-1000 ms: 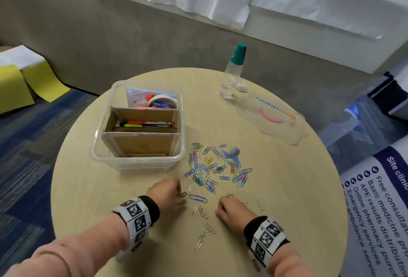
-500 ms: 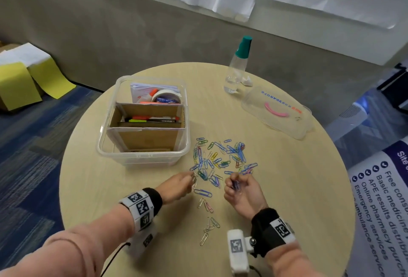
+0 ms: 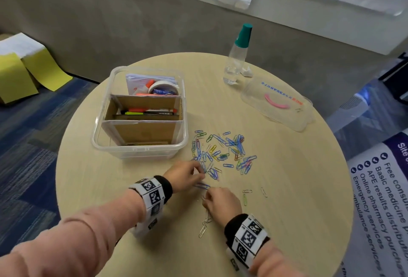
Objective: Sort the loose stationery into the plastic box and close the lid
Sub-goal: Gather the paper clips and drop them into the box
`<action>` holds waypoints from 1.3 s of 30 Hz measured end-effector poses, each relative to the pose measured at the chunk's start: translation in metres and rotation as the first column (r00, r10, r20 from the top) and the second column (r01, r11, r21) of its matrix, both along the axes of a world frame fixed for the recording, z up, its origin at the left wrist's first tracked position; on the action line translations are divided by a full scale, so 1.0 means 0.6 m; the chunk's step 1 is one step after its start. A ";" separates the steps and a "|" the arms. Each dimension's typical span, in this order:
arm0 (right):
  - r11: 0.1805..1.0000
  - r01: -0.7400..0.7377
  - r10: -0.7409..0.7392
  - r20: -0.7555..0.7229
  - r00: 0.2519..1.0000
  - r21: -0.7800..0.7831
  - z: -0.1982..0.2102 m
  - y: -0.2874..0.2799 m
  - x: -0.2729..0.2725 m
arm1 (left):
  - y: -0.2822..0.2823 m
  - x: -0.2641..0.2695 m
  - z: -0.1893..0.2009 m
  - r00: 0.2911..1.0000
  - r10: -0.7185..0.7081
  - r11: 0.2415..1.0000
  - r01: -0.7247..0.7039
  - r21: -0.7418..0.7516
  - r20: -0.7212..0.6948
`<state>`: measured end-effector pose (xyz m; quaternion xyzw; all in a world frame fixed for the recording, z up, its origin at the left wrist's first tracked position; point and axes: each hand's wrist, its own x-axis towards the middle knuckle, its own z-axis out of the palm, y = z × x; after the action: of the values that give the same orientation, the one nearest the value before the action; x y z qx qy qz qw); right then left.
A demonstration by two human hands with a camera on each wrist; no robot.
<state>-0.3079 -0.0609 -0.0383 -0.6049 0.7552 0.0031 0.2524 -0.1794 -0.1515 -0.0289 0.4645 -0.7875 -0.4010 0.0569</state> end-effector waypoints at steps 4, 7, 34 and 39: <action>0.989 -0.123 0.128 -0.058 0.990 0.083 -0.002 0.005 0.002 | 0.003 -0.021 -0.012 0.909 -0.224 0.932 0.305 -0.196 0.351; 0.988 -0.123 0.127 -0.038 0.991 0.096 -0.006 0.008 -0.001 | 0.004 -0.032 -0.015 0.875 -0.252 0.908 0.361 -0.213 0.413; 0.998 -0.038 0.038 -0.005 0.999 -0.048 -0.008 -0.006 -0.002 | -0.001 0.016 0.018 0.794 0.475 0.686 -0.064 0.725 -0.379; 0.985 -0.166 0.172 -0.113 0.979 0.055 -0.007 -0.008 -0.004 | 0.010 0.018 0.003 0.996 -0.065 0.989 0.073 0.127 -0.062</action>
<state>-0.3101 -0.0658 -0.0427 -0.6599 0.7144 0.0771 0.2198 -0.1688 -0.1455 -0.0271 0.4280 -0.7735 -0.4661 0.0353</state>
